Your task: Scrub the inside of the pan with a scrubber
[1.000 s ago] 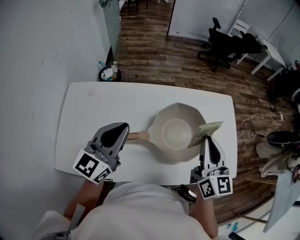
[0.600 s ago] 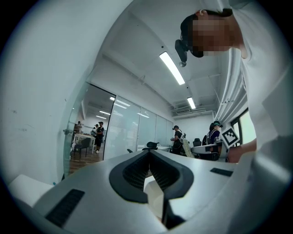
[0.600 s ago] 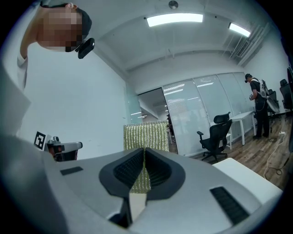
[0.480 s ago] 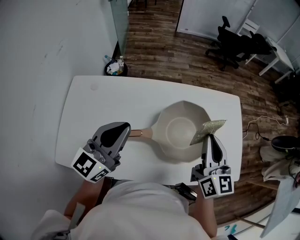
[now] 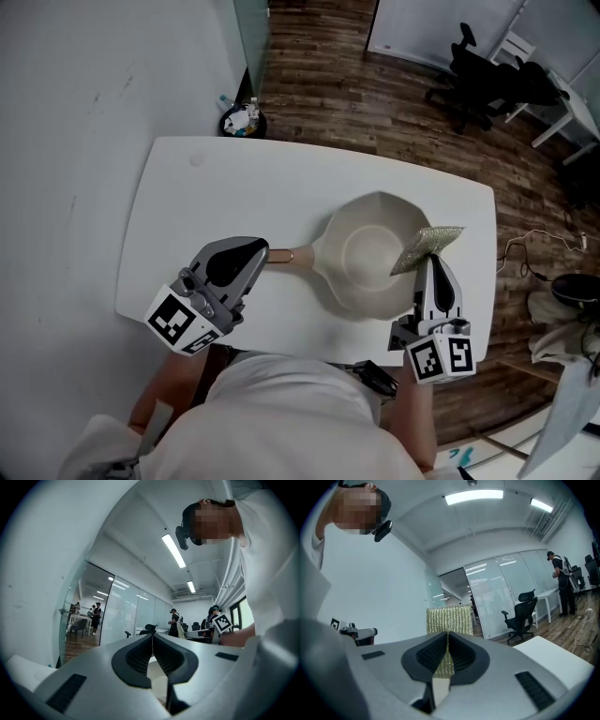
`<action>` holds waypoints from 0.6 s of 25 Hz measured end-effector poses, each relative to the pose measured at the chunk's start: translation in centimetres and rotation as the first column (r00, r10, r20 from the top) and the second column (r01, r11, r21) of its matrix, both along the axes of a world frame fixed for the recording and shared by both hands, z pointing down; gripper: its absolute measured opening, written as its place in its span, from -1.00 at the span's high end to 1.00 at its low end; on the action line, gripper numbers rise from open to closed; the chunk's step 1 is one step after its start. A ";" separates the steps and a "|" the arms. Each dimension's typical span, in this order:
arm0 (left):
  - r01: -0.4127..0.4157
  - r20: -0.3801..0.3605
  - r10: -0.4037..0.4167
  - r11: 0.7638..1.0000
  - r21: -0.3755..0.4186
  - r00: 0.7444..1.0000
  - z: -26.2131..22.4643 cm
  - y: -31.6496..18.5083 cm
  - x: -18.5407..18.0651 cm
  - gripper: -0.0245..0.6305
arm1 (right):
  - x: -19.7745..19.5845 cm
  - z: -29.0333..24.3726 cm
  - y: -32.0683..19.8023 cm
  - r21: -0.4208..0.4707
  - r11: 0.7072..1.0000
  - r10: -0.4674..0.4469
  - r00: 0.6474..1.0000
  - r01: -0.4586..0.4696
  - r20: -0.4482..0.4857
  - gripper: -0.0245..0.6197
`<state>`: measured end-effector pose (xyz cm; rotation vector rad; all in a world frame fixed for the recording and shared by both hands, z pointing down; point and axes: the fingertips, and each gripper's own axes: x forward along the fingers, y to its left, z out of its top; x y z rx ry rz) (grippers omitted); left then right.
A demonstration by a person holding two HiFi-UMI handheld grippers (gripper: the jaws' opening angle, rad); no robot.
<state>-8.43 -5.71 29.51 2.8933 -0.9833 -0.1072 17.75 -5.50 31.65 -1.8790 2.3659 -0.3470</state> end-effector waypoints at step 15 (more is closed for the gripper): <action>-0.012 0.018 0.014 0.995 -0.095 1.000 3.3 -1.8 0.1 0.88 | 0.7 3.4 -2.7 -0.075 0.997 -0.003 1.000 0.004 0.009 0.84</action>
